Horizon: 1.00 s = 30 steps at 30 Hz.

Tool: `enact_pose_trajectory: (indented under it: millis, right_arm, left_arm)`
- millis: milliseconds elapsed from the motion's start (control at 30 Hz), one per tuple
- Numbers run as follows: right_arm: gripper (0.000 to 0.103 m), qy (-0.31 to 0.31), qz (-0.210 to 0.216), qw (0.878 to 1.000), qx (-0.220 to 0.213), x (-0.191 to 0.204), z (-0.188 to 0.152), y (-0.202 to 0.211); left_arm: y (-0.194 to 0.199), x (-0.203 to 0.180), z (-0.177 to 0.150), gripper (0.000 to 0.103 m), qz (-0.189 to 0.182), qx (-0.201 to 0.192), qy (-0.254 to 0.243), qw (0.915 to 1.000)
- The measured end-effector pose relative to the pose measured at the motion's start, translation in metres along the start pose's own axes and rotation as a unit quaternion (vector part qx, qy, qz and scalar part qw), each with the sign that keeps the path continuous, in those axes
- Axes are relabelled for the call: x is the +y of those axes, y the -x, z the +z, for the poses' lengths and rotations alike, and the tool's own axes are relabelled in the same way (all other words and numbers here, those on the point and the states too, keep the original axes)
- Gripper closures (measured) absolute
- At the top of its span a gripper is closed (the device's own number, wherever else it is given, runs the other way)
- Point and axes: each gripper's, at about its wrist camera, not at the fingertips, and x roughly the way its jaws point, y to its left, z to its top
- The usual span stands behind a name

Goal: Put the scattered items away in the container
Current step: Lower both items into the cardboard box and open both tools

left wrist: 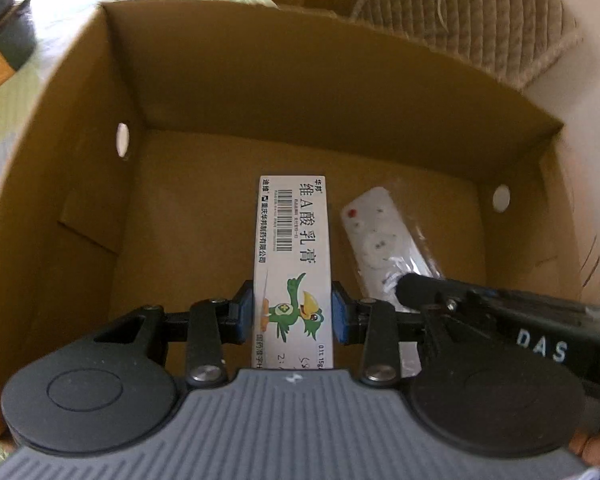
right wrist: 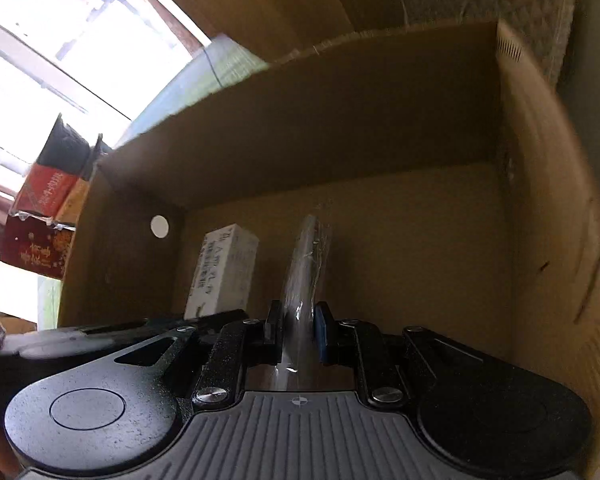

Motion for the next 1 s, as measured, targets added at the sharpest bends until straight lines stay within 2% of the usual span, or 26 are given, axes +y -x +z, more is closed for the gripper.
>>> enact_pose_trajectory:
  millis: [67,133,167,200,267,300,400,500,600,867,1000]
  right_arm:
    - [0.085,-0.005,0.010,1.000,0.027,-0.004,0.000,-0.006]
    - [0.072,-0.012,0.010,0.999,0.038,-0.008,0.001,-0.008]
    - [0.067,-0.014,0.007,0.999,0.039,-0.010,0.002,-0.008]
    - [0.058,-0.010,0.007,0.999,0.036,-0.012,0.002,-0.007]
    - [0.053,-0.006,0.011,0.999,0.034,-0.011,0.001,-0.006]
    - [0.052,-0.004,0.014,0.999,0.036,-0.008,0.001,-0.007]
    - [0.033,0.013,0.002,0.999,0.034,-0.001,-0.004,-0.001]
    - [0.030,0.044,-0.017,0.999,0.027,0.012,-0.008,0.000]
    - [0.015,0.070,-0.042,0.996,0.022,0.022,-0.015,0.009]
    - [0.014,0.148,-0.073,0.986,-0.037,0.056,-0.040,0.045]
    - [0.013,0.161,-0.083,0.981,-0.068,0.071,-0.049,0.062]
  left_arm:
    - [-0.003,-0.001,0.000,0.070,0.004,0.008,-0.004,1.0000]
    - [-0.004,-0.002,-0.001,0.067,0.010,0.013,-0.006,0.9999]
    - [-0.004,-0.001,-0.001,0.058,0.016,0.015,-0.005,0.9997]
    - [-0.003,0.000,-0.001,0.053,0.024,0.019,-0.003,0.9995]
    - [-0.001,0.003,-0.002,0.039,0.029,0.020,-0.001,0.9994]
    - [0.001,0.003,-0.003,0.037,0.031,0.017,-0.004,0.9994]
    - [0.006,0.001,-0.007,0.034,0.045,0.014,-0.013,0.9988]
    - [0.013,-0.002,-0.008,0.027,0.051,0.006,-0.019,0.9985]
    - [0.022,-0.005,-0.011,0.026,0.065,-0.009,-0.031,0.9974]
    - [0.064,-0.012,-0.027,0.024,0.094,-0.071,-0.044,0.9920]
    - [0.083,-0.014,-0.033,0.024,0.100,-0.093,-0.045,0.9897]
